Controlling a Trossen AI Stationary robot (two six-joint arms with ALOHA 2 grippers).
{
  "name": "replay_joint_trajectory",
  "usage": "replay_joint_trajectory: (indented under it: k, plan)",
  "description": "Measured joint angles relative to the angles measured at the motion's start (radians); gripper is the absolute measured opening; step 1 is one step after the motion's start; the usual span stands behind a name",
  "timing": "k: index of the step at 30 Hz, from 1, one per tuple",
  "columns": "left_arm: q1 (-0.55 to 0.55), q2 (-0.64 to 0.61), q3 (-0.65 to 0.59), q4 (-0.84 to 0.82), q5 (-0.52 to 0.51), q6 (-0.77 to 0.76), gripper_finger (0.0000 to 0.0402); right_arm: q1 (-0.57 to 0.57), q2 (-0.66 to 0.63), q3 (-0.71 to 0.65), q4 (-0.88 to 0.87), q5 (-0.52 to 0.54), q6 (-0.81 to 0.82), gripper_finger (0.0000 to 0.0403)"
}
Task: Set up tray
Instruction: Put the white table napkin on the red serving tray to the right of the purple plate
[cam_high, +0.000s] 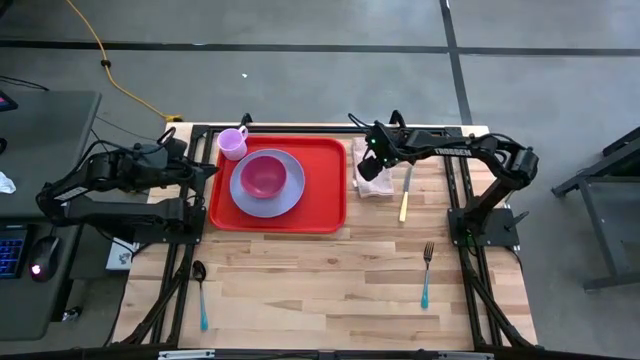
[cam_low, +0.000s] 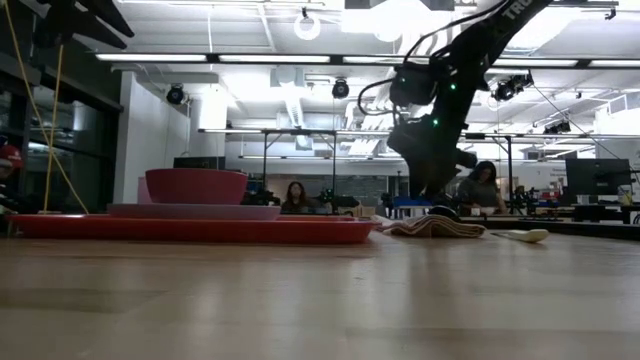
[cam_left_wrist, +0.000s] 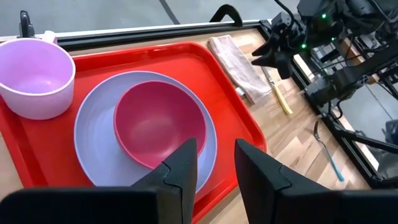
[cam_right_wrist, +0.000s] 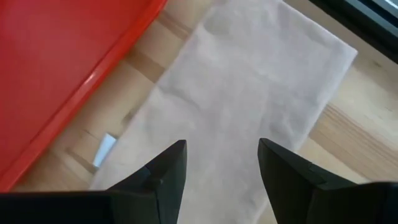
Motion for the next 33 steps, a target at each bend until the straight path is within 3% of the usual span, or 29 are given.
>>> replay_joint_trajectory:
  k: [15, 20, 33]
  plan:
    - [0.000, 0.000, 0.000, 0.016, 0.000, -0.030, 0.0138, 0.001, 0.014, -0.001, -0.001, -0.072, -0.035, 0.0177]
    - [0.000, 0.000, 0.000, 0.030, -0.017, -0.029, 0.0138, -0.003, 0.078, -0.002, -0.005, -0.121, -0.038, 0.0177]
    - [0.000, 0.000, 0.000, 0.028, -0.022, -0.045, 0.0138, 0.002, 0.222, 0.003, 0.026, -0.109, -0.048, 0.0177]
